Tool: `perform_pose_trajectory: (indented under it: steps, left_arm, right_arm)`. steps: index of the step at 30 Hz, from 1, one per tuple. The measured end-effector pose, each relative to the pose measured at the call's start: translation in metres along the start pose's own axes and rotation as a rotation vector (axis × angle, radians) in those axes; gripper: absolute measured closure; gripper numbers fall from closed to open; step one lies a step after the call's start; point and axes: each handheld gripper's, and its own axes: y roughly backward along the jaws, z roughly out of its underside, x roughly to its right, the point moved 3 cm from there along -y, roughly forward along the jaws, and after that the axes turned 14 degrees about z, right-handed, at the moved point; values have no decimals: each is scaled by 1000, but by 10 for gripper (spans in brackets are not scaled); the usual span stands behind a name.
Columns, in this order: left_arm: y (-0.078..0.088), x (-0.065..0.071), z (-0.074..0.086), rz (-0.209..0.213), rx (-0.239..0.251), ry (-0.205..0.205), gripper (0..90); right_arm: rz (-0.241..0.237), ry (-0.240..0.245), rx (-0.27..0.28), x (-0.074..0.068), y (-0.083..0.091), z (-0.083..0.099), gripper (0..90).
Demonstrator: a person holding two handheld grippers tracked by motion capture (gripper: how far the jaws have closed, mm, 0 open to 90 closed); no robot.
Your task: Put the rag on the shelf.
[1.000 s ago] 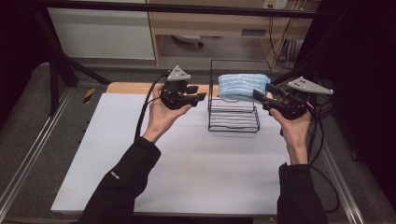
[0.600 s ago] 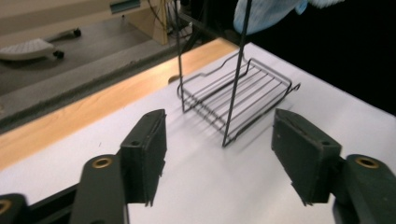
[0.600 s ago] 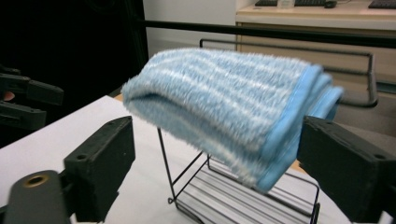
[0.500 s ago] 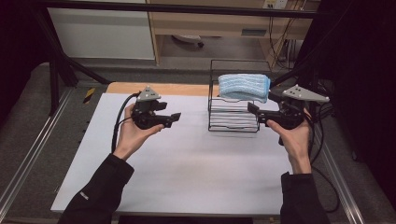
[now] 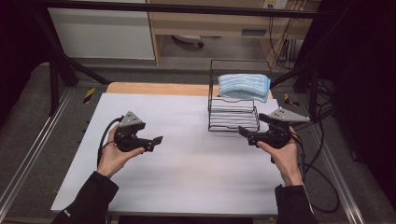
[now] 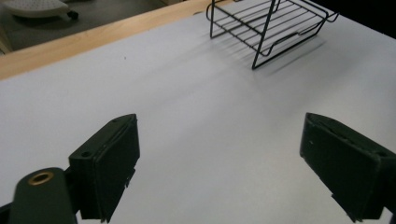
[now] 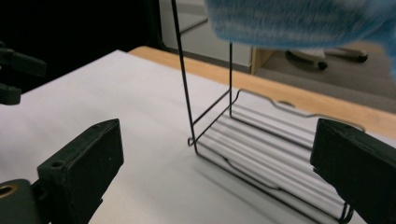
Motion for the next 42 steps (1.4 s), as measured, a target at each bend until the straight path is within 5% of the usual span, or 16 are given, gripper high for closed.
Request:
perform_pose_trajectory:
  steps: [8,19,32,42]
  left_arm:
    - [3,-10,44,-4,-19,38,104]
    - [18,-15,84,5,-39,60,92]
    - [26,-23,110,-14,-43,73,67]
    - [30,-26,120,-26,-59,70,67]
  right_arm:
    - [-10,9,-61,-2,-11,40,19]
    - [-30,-10,-115,0,-13,83,10]
    - [-93,-21,-193,9,-4,129,5]
    - [-115,2,-210,11,-1,137,5]
